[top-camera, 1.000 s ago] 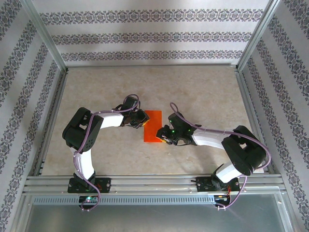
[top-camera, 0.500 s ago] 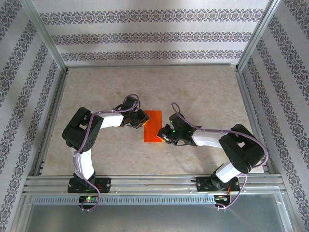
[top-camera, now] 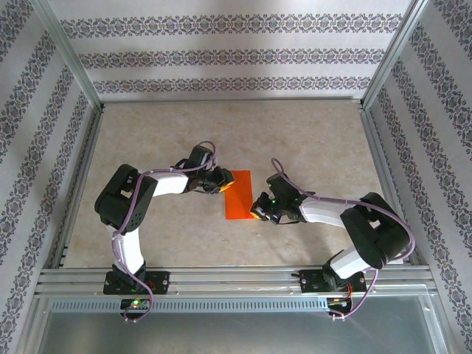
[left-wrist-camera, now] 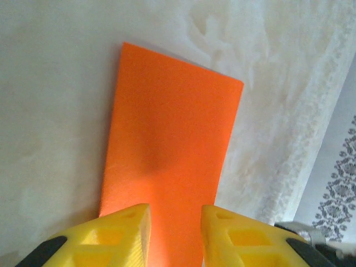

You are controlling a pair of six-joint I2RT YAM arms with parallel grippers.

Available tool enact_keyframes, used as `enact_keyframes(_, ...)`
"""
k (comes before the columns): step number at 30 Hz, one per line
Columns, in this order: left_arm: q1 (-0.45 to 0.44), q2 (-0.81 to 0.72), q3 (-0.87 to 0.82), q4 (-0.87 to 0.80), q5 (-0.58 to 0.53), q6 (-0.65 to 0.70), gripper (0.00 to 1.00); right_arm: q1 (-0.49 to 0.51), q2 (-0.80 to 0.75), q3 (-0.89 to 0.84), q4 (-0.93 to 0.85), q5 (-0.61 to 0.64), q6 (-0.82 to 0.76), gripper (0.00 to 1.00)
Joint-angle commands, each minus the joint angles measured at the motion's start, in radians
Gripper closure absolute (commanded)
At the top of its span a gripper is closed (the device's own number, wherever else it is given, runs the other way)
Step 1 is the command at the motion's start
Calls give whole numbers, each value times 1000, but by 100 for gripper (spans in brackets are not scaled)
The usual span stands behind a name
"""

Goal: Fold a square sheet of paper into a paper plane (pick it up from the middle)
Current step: Fold the triangle a second time at the center of the table.

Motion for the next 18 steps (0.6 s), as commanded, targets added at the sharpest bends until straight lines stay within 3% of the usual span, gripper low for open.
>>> enact_keyframes(1,11,-25,45,-74,36,130,70,-23,-22,39,-100,-60,-87,100)
enact_keyframes(8,10,38,111,-151,67,196,73,-31,-4,69,-108,-95,-103,100)
enact_keyframes(18,11,97,133,-268,20,222,76,-27,9,94,-78,-99,-103,100)
